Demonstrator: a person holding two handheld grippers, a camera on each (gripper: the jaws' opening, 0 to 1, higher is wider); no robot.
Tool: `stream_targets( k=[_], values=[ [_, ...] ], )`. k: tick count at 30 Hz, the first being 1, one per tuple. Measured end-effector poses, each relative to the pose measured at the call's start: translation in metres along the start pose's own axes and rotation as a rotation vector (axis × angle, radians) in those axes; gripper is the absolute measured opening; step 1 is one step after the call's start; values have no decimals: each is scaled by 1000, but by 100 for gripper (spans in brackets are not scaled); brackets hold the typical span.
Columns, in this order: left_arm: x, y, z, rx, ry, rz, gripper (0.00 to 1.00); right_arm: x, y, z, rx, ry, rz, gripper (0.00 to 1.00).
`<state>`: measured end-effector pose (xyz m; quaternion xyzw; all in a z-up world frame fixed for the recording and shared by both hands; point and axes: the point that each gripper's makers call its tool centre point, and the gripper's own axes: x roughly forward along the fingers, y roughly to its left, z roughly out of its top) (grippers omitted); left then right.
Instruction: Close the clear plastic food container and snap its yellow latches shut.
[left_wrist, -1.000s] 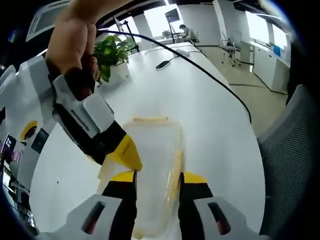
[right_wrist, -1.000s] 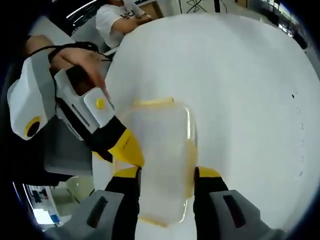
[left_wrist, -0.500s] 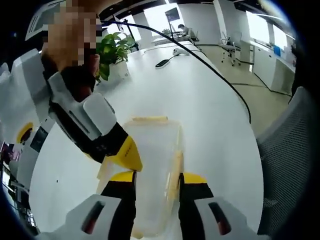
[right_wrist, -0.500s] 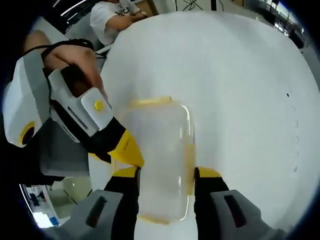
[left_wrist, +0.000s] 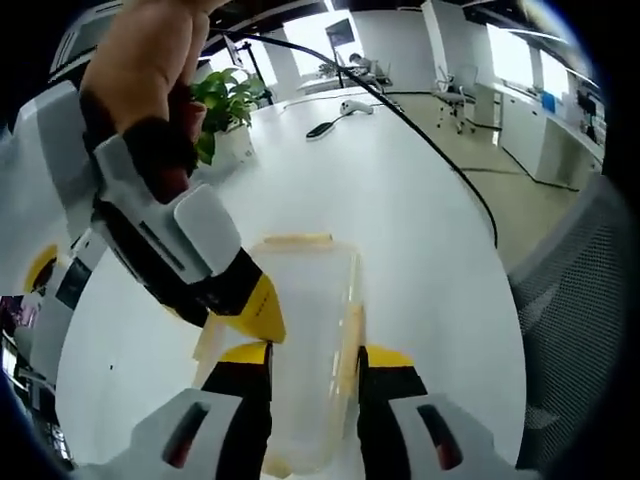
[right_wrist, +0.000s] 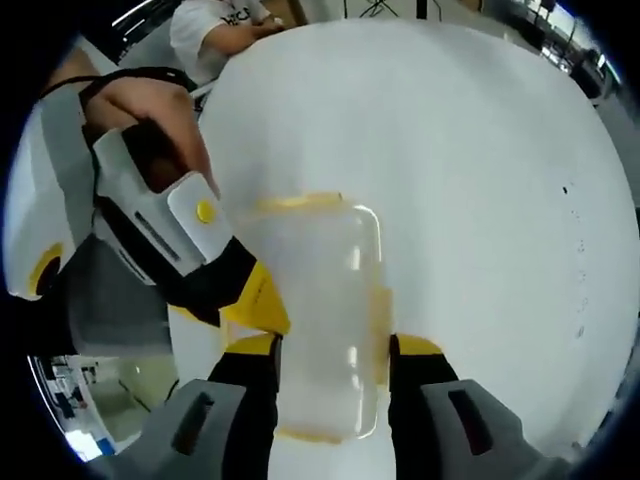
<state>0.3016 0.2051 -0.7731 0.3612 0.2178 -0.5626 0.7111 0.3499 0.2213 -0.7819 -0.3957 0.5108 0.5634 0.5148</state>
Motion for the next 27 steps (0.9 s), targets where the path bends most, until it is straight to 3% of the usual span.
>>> stream_targets(
  k=[11,13,15,17,19,21,23,25,27],
  values=[
    [-2,-6,-1,28,27,-30,27,0,5,-2,12,-8,-35,40],
    [-2,-6,0,5,17,-32,27,-1,5,-3,-1,-33,-50,40],
    [-3,-6,4,-69,2,-44,28,-3,5,-2,-10,-68,-65,40],
    [-3,-6,5,-55,26,-64,30,-5,5,-2,-14,-115,-82,39],
    [-7,-4,-3,-36,119,-37,41,-7,6,-3,-7,-132,-105,39],
    [-10,4,9,20,70,7,50,-9,6,0,-53,-179,-147,39],
    [-17,3,13,-8,69,-7,49,-11,8,2,-103,-235,-177,36],
    [-18,1,11,-30,91,-26,57,-11,13,0,-63,-288,-177,36],
    [-17,-1,1,-24,149,-24,67,-15,11,-1,-36,-359,-211,43]
  ],
)
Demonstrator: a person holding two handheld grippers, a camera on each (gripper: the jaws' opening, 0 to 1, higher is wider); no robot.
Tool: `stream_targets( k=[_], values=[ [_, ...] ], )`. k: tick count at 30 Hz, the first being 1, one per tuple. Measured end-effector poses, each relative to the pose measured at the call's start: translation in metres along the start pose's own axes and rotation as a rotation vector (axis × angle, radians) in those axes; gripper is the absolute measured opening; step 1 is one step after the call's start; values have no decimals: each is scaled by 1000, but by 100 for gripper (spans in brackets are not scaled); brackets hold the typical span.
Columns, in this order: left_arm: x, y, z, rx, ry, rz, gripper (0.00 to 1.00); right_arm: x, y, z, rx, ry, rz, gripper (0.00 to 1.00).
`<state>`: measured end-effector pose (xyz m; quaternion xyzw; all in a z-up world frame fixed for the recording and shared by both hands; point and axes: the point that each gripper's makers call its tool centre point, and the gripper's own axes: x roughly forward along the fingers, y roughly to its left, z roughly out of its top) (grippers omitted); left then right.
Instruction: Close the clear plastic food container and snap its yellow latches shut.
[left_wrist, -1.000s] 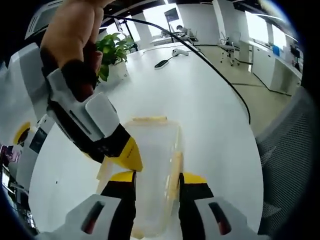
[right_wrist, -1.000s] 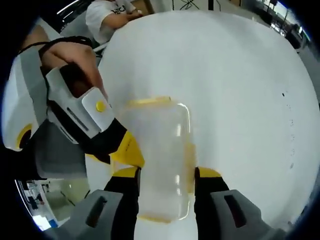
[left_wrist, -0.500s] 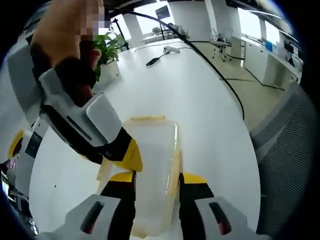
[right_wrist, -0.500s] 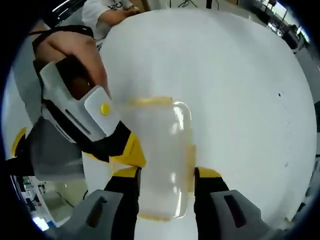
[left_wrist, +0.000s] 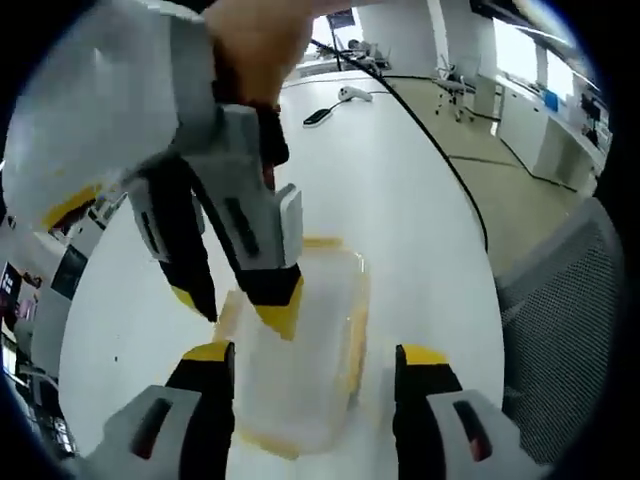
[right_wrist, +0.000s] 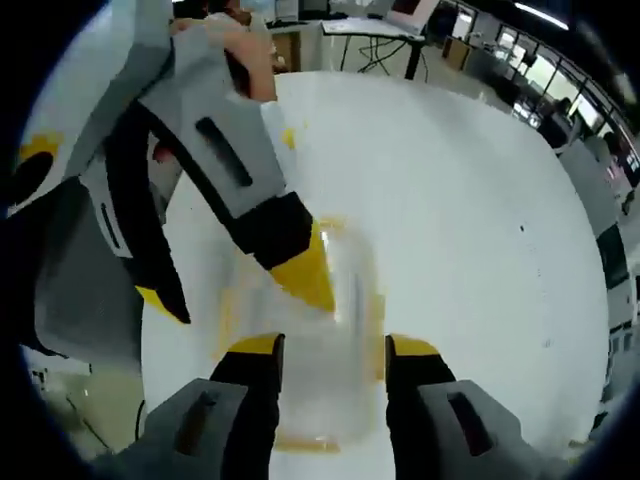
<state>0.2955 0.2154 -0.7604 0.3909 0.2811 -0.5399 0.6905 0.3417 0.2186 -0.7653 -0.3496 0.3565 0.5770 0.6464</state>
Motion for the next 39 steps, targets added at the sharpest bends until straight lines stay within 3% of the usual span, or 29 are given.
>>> stream_targets(
  k=[3,7,9,14,20,22,25,30,34,39],
  values=[
    [1,-2,0,4,9,-2,79,-10,7,5,72,-106,16,50],
    [3,-11,-2,29,44,-45,94,-22,15,-1,75,-119,29,68],
    [4,-10,-5,80,73,-51,99,-25,21,-4,95,-132,48,78],
    [4,0,-14,39,102,-53,99,-25,32,-16,87,-127,58,95],
    [6,10,-30,76,163,-57,99,-21,20,-47,-40,41,-48,89],
    [7,16,-33,74,173,-51,99,-17,29,-47,-42,55,-12,87],
    [6,20,-42,82,218,-74,92,-14,31,-52,-85,113,-30,78],
    [11,25,-51,91,254,-91,89,-7,31,-59,-96,151,-44,78],
    [14,28,-46,98,255,-95,89,-5,27,-63,-124,173,-40,77],
    [20,29,-47,109,271,-108,82,-2,27,-66,-142,191,-27,74]
  ],
)
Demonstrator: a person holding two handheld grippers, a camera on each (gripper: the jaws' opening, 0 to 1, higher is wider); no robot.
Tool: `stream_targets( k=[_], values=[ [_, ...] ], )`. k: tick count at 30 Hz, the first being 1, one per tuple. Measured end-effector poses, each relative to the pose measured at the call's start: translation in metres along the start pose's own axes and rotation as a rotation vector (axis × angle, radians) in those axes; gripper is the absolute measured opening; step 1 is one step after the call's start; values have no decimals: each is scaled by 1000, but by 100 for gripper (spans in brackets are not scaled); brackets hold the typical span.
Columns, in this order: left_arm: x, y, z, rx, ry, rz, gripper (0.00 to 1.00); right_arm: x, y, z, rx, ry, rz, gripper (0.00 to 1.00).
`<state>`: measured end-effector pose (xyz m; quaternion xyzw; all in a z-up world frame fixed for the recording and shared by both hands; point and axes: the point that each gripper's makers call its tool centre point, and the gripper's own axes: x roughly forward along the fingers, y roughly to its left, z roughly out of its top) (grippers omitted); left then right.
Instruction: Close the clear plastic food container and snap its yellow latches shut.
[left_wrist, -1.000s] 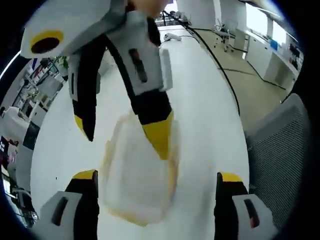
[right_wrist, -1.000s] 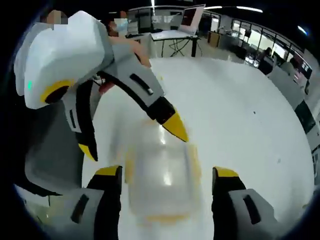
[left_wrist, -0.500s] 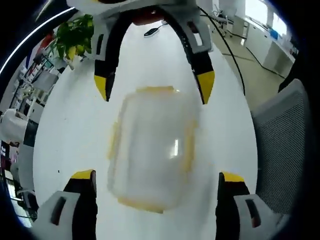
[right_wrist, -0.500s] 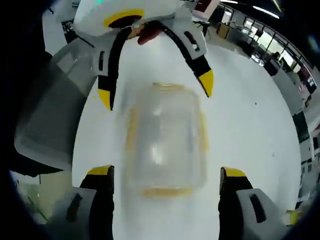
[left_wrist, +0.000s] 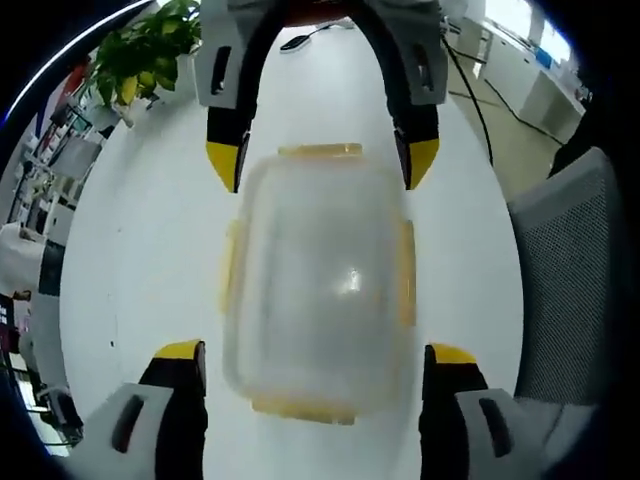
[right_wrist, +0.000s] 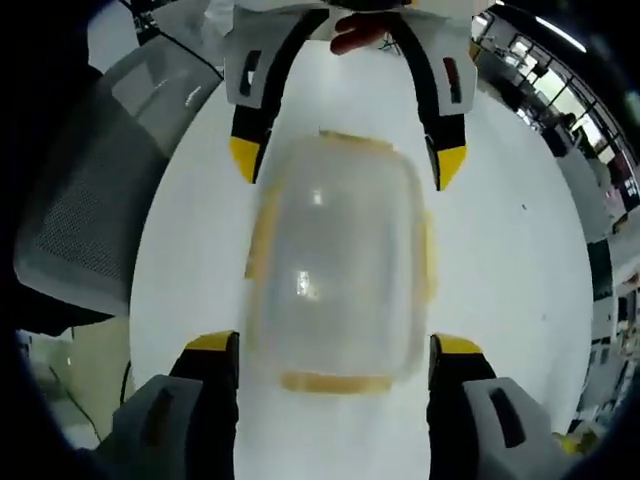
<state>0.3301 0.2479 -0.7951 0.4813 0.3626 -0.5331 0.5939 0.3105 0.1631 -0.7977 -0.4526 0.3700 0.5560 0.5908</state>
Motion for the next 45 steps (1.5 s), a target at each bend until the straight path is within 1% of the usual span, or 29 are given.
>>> stream_targets(
  k=[3,4,5,7,10,15,17,20,23,33,37,41,45],
  values=[
    [4,1,-6,12,36,6,75,1,1,-6,-22,19,1,73],
    [4,1,-5,9,30,6,72,1,1,-6,-19,21,2,72],
    [4,0,-3,0,20,4,72,1,1,-6,-15,20,3,72],
    [6,0,-3,-5,23,10,72,2,1,-6,-15,21,3,73],
    [6,1,-3,-4,20,-3,72,4,1,-6,-11,28,6,73],
    [9,-1,-3,6,25,-4,73,6,1,-6,-5,72,13,73],
    [9,-1,-2,5,28,-3,73,7,1,-8,-1,71,17,74],
    [9,-1,-2,6,30,-6,73,6,1,-9,6,49,27,74],
    [9,-2,-1,5,25,-6,73,7,2,-8,9,41,24,73],
    [10,-2,-2,0,33,5,73,8,2,-8,2,56,17,73],
    [8,-7,-6,-33,23,13,73,9,4,-5,-24,75,25,74],
    [5,-11,-11,-58,13,22,73,12,6,0,-47,77,32,74],
    [4,-14,-17,-70,20,27,73,14,7,7,-52,70,33,74]
  ],
)
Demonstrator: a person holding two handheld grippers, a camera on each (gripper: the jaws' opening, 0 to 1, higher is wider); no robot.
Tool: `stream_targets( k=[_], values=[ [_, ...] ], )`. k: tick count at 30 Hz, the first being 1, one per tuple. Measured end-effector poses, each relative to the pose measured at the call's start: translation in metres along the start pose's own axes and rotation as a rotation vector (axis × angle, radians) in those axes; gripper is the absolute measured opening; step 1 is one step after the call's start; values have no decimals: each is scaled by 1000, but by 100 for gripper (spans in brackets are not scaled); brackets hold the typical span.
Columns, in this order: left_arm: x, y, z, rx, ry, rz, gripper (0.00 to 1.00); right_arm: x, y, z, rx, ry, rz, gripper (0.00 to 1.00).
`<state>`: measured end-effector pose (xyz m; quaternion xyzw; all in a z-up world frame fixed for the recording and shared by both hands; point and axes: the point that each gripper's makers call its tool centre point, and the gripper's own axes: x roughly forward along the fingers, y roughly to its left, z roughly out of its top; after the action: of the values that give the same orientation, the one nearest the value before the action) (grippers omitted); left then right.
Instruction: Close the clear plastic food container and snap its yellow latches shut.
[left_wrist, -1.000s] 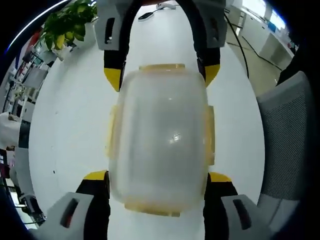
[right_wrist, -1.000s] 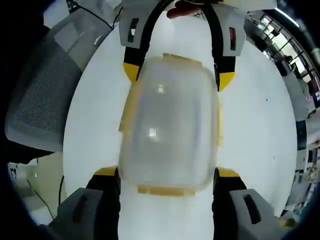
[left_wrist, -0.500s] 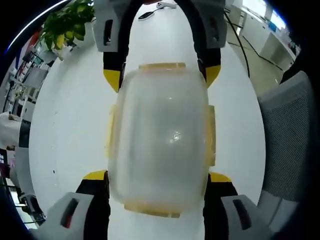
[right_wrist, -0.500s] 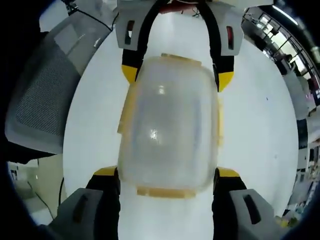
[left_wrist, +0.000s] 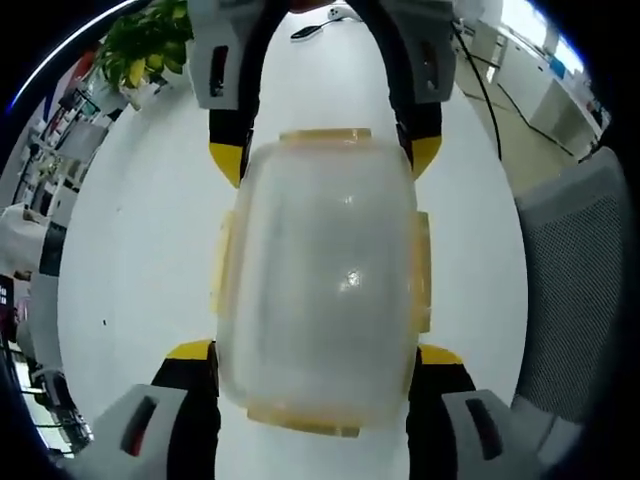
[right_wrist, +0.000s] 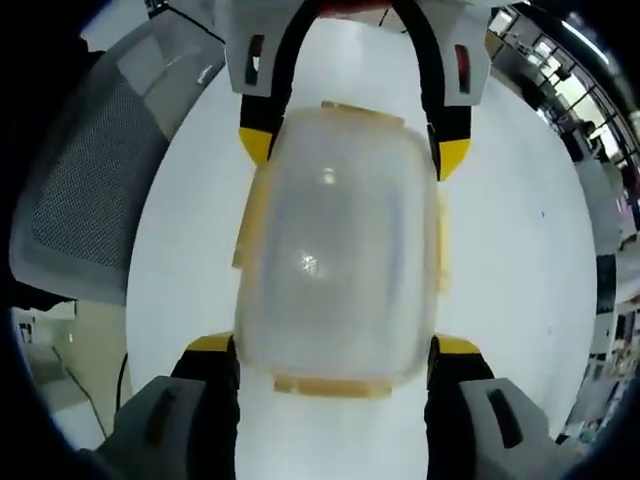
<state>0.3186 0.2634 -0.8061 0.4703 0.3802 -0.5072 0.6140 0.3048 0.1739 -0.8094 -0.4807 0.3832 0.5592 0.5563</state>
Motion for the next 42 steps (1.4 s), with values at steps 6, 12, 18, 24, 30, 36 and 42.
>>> stream_targets(
  k=[6,12,18,24,30,36,42],
  values=[
    [-3,-1,-11,-11,-11,4,73,3,0,13,-5,4,3,74],
    [-8,-2,-28,-12,-10,6,73,8,0,29,0,-11,7,75],
    [-12,-2,-46,-19,-9,7,74,14,-1,47,-8,1,11,75],
    [-15,-1,-59,-31,-20,14,74,19,-3,60,-7,10,17,76],
    [-16,0,-68,-17,6,21,74,25,-6,69,23,9,24,78],
    [-15,4,-76,7,37,36,75,31,-8,76,78,5,26,80],
    [-16,8,-81,12,23,31,76,31,-11,80,75,23,18,80]
  ],
)
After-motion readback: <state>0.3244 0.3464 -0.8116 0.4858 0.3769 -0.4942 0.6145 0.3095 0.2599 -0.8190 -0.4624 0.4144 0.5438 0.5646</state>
